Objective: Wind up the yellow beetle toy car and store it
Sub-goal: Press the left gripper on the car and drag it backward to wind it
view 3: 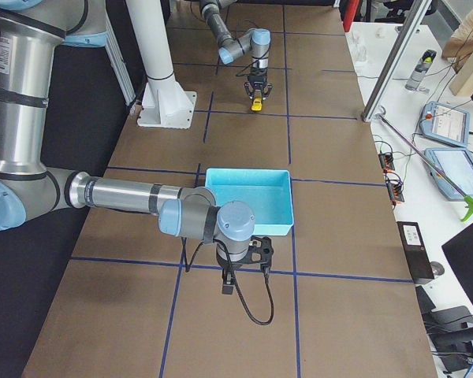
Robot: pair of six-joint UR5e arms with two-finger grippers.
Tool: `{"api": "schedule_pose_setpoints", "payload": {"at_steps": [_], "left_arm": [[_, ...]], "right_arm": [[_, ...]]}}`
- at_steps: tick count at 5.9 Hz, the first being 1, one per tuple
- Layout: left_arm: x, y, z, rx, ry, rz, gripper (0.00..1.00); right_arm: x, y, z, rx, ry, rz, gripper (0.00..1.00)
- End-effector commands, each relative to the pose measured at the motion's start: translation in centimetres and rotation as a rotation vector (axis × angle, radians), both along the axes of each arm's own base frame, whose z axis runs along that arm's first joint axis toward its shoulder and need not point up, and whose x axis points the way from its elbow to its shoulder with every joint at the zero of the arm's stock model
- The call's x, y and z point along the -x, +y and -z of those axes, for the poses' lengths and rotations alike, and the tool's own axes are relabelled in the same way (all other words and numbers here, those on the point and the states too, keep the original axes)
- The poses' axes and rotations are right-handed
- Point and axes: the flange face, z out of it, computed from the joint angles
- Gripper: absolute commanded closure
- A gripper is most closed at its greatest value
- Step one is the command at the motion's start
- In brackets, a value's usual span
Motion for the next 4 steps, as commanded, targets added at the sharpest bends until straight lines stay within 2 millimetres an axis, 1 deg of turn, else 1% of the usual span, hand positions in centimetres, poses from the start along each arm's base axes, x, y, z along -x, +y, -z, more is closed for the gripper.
{"api": "schedule_pose_setpoints", "payload": {"at_steps": [1,3,4], "left_arm": [[1.0,-0.3,-2.1,0.004,0.019,-0.012,1.0],[2.3,-0.2,-5.1,-0.006,0.04,-0.01,1.0],[4.4,-1.3,-6.5,0.027,0.048,-0.03,1.0]], "right_arm": [[0.0,0.0,0.0,-0.001,0.0,0.001,0.0],[0.0,0.0,-0.1,0.0,0.0,0.001,0.0],[0.0,0.0,-0.1,0.001,0.0,0.0,0.0]]}}
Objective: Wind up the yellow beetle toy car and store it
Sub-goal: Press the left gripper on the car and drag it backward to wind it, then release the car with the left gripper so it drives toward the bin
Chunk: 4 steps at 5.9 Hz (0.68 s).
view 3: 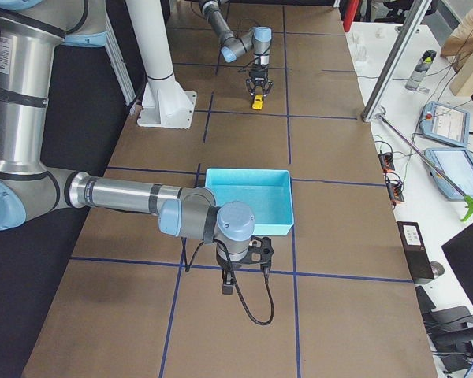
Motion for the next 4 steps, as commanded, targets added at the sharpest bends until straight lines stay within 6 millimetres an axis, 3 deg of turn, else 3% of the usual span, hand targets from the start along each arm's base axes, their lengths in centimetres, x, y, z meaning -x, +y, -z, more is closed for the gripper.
{"api": "schedule_pose_setpoints", "payload": {"at_steps": [1,2,3,4], "left_arm": [[4.4,-1.9,-3.8,0.037,0.036,-0.023,1.0],[6.4,-2.3,-6.3,0.052,0.045,-0.028,0.96],[7.1,-1.7,-7.7,0.043,0.047,-0.032,0.01],[8.2,-1.5,-7.9,0.039,0.053,-0.022,0.0]], "right_arm": [[0.0,0.1,-0.1,0.002,0.0,0.0,0.0],[0.0,0.0,0.0,0.001,0.0,-0.001,0.0],[0.0,0.0,0.0,0.0,0.0,0.0,0.0],[0.0,0.0,0.0,0.0,0.0,0.0,0.0]]}}
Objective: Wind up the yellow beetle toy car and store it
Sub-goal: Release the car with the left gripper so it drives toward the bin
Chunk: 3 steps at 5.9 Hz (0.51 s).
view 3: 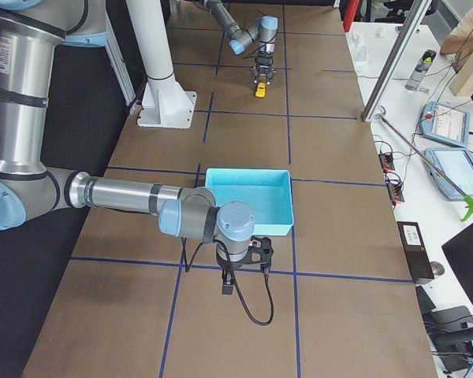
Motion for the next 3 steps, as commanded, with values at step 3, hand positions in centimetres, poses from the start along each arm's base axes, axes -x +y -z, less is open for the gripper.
{"api": "schedule_pose_setpoints", "payload": {"at_steps": [3], "left_arm": [[1.81,0.44,-0.49,-0.001,0.011,0.013,0.0]], "right_arm": [[0.0,-0.01,0.0,0.0,0.0,0.0,0.0]]}}
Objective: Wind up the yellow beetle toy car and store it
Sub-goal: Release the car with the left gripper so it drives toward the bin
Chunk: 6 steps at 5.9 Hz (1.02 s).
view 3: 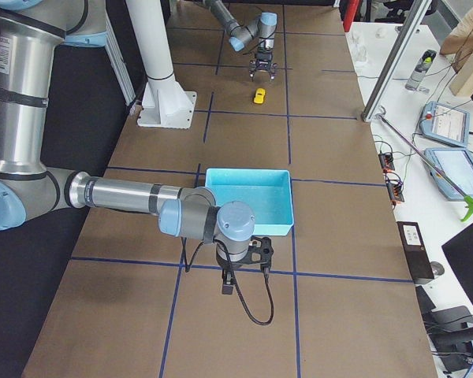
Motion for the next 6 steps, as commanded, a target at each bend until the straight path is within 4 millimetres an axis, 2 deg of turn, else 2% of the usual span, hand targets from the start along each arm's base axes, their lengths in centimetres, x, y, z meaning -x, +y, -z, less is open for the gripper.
{"api": "schedule_pose_setpoints", "payload": {"at_steps": [1,2,3,4,5,6], "left_arm": [[0.6,-0.2,0.1,0.004,0.001,0.007,0.0],[1.9,-0.9,0.8,0.017,0.013,0.013,0.0],[4.1,-1.7,0.0,0.04,0.011,0.028,0.0],[6.9,-2.4,0.6,0.087,-0.025,0.061,0.0],[9.6,-1.9,2.6,0.168,-0.106,0.089,0.0],[12.2,-1.8,3.1,0.251,-0.185,0.121,0.0]], "right_arm": [[0.0,0.0,0.0,-0.001,0.0,0.0,0.0],[0.0,0.0,0.0,-0.001,0.0,0.0,0.0],[0.0,0.0,0.0,-0.001,0.0,0.0,0.0],[0.0,0.0,0.0,-0.001,0.0,0.0,0.0],[0.0,0.0,0.0,-0.001,0.0,0.0,0.0],[0.0,0.0,0.1,-0.002,0.0,0.0,0.0]]}}
